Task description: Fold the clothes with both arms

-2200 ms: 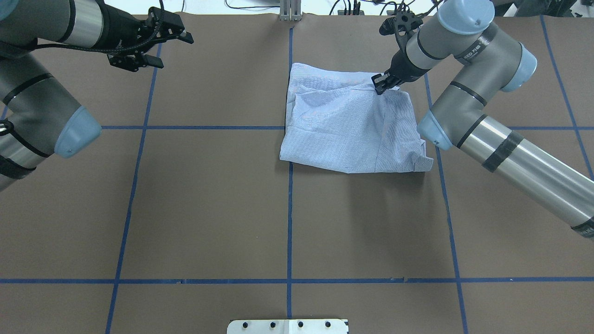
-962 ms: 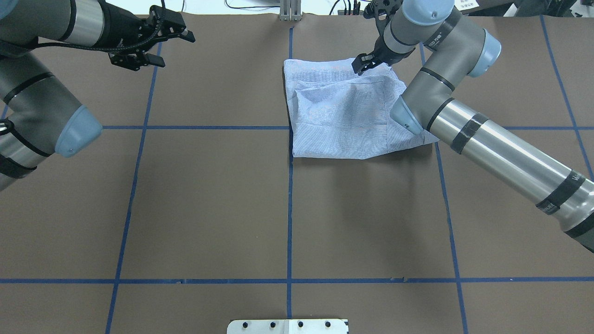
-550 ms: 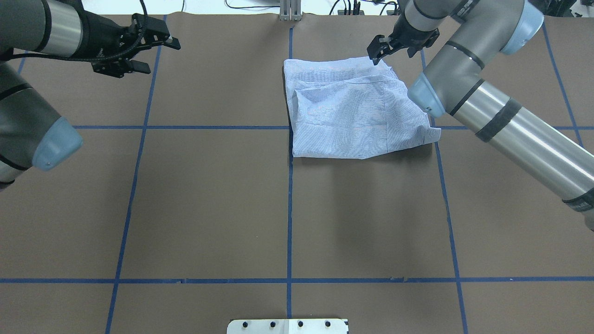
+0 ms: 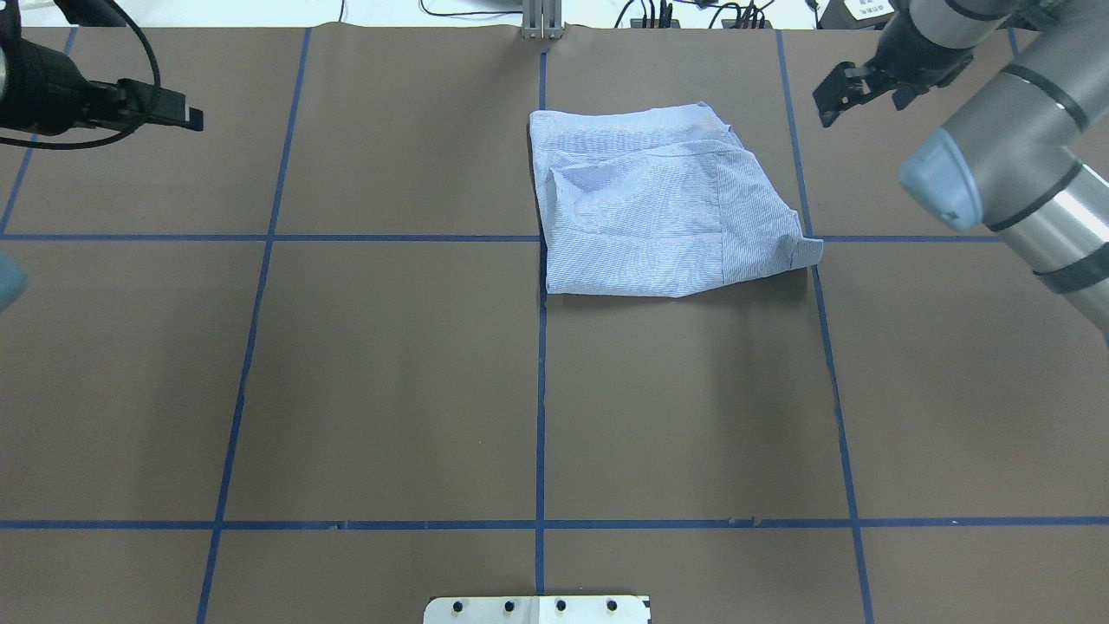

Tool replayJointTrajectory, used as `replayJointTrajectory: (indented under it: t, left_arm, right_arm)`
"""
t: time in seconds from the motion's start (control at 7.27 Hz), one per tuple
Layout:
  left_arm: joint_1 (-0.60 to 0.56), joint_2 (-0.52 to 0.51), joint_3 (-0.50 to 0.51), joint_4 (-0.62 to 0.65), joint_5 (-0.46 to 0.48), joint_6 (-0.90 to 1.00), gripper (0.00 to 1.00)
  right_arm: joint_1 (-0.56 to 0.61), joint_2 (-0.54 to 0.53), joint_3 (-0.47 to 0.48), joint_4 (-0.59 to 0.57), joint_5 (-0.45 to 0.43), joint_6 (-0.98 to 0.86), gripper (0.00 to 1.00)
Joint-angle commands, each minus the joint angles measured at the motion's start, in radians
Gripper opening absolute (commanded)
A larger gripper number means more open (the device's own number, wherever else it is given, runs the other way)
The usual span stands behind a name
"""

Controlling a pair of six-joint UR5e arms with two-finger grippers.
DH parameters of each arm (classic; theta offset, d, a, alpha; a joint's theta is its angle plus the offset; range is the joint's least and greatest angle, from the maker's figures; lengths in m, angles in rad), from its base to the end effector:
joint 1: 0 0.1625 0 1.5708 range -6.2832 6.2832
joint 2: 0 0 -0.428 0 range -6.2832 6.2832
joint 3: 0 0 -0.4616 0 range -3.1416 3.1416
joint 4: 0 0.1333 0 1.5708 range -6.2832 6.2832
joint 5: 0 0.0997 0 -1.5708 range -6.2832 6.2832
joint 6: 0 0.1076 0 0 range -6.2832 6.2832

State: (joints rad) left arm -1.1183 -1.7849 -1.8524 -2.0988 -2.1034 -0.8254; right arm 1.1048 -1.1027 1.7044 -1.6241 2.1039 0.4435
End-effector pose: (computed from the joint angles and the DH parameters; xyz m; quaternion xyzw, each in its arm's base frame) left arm 0.2038 -0.5992 0.3242 0.2425 0.4660 -0.0293 0.8504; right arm -0.2474 -0.6670 0.3103 0.1233 -0.3425 -0.0818 0.9278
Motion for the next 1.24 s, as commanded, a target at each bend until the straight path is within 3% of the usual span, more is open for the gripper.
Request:
replayJointTrajectory:
  t: [0.0,0.27,0.41,0.55,0.69,0.82,1.1]
  left_arm:
    - [-0.111,0.101,0.001,0.011,0.008,0.241,1.0]
    - [-0.259,0.172,0.071,0.005,0.009,0.652,1.0]
    - [-0.294,0.182,0.15,0.003,0.009,0.754,1.0]
    - [-0.296,0.188,0.182,0.005,0.011,0.752,1.0]
    - [-0.292,0.159,0.231,0.008,0.064,0.746,1.0]
    - [-0.291,0.142,0.264,0.01,0.107,0.749,1.0]
    - [-0.293,0.172,0.283,0.005,0.118,0.753,1.0]
  right_arm:
    - [0.085,-0.152,0.128,-0.11,0.001,-0.191,1.0]
    - [0.127,-0.3,0.2,-0.109,0.005,-0.215,1.0]
    - [0.145,-0.363,0.201,-0.106,0.007,-0.213,1.0]
    - [0.171,-0.388,0.201,-0.103,0.013,-0.213,1.0]
    - [0.22,-0.385,0.18,-0.103,0.103,-0.215,1.0]
    - [0.265,-0.387,0.141,-0.102,0.135,-0.216,1.0]
    - [0.299,-0.466,0.144,-0.099,0.137,-0.238,1.0]
